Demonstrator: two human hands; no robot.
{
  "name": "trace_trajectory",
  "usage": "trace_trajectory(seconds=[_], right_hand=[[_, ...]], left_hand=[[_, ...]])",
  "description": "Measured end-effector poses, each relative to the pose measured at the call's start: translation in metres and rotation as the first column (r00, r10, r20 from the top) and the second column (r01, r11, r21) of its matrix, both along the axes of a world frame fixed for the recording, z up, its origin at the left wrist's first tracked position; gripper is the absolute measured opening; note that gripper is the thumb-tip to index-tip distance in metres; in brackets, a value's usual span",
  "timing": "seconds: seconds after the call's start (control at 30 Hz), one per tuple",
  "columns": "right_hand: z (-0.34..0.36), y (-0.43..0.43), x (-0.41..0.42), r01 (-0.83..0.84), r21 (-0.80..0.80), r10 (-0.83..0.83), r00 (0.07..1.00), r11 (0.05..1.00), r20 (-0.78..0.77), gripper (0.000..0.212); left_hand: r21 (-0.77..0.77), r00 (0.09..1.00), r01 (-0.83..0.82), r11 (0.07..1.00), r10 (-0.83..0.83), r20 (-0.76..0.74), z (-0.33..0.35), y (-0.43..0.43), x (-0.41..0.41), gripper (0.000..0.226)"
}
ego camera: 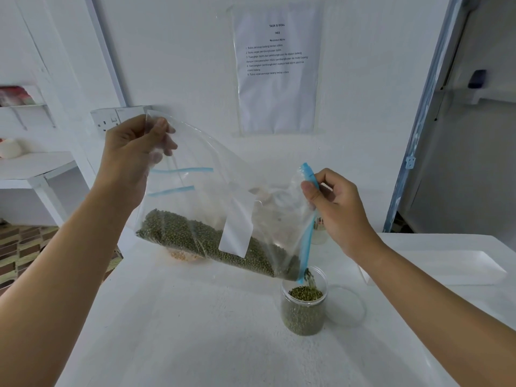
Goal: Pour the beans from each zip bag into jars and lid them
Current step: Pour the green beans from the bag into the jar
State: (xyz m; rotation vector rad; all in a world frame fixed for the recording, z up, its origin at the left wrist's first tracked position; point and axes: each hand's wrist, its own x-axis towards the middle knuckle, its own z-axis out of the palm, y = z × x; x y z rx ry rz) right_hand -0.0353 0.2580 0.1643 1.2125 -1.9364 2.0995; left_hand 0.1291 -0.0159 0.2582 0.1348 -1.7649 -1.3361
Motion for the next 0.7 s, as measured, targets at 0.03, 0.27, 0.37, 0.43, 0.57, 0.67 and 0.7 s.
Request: trace_trajectory(seconds=[0.03,0.27,0.37,0.43,0.57,0.67,0.7], right_hand=[[-0.0001,0.0003,0.0000,-0.005,0.005,0.005,1.000,1.000,0.002,0.029],[-0.0023,0.0003,-0.0010,-0.003,0.006,0.003,1.000,1.000,0.002,0.030],[-0.0035,0.0005,-0.0025,0.034,-0.018,-0.034,0.999,0.999,0.013,0.032],[-0.0042,-0.0002,-0.0027,0.024,-0.002,-0.024,1.000,1.000,0.010,0.030],[-0.0051,-0.0005,-0.0036,0.046,-0.018,-0.046,0.999,0.999,0.009,0.032],[-0.0038,-0.0015,-0.0023,0.025,0.007,-0.025,1.000,1.000,0.000,0.029],[-0.0035,-0.0016,-0.0018,0.027,0.008,-0.027,1.000,1.000,-0.003,0.029]], left_hand=[[-0.001,1.000,0.000,1.000,0.000,0.001,0.0001,0.0001,0.0001,0.026],[-0.001,1.000,-0.011,1.000,0.011,-0.002,0.0016,0.0034,-0.0012,0.032],[0.000,1.000,-0.015,1.000,0.015,-0.003,0.0020,0.0040,-0.0012,0.032],[-0.002,1.000,-0.012,1.000,0.012,-0.004,0.0019,0.0028,-0.0007,0.030],[-0.005,1.000,-0.003,1.000,0.003,-0.009,0.0021,0.0014,-0.0005,0.029],[-0.008,1.000,-0.010,1.000,0.010,-0.004,0.0023,0.0014,-0.0004,0.030],[-0.007,1.000,-0.010,1.000,0.010,-0.004,0.0027,0.0014,-0.0003,0.030]])
